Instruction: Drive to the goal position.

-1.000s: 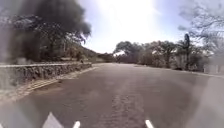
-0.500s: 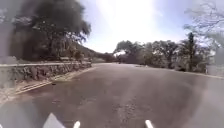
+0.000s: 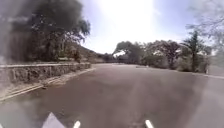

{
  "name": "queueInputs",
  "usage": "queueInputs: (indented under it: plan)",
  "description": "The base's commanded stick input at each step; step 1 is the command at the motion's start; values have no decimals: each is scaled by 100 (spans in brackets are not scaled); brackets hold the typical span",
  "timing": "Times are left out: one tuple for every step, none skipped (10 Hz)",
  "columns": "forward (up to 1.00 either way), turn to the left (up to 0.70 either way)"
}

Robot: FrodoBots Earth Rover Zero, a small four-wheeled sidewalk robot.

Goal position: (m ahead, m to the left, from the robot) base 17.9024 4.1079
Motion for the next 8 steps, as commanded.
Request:
queueInputs:
  plan:
    - [85,0]
    - [85,0]
    - [85,0]
    - [85,0]
    - [85,0]
    - [85,0]
    - [85,0]
    - [85,0]
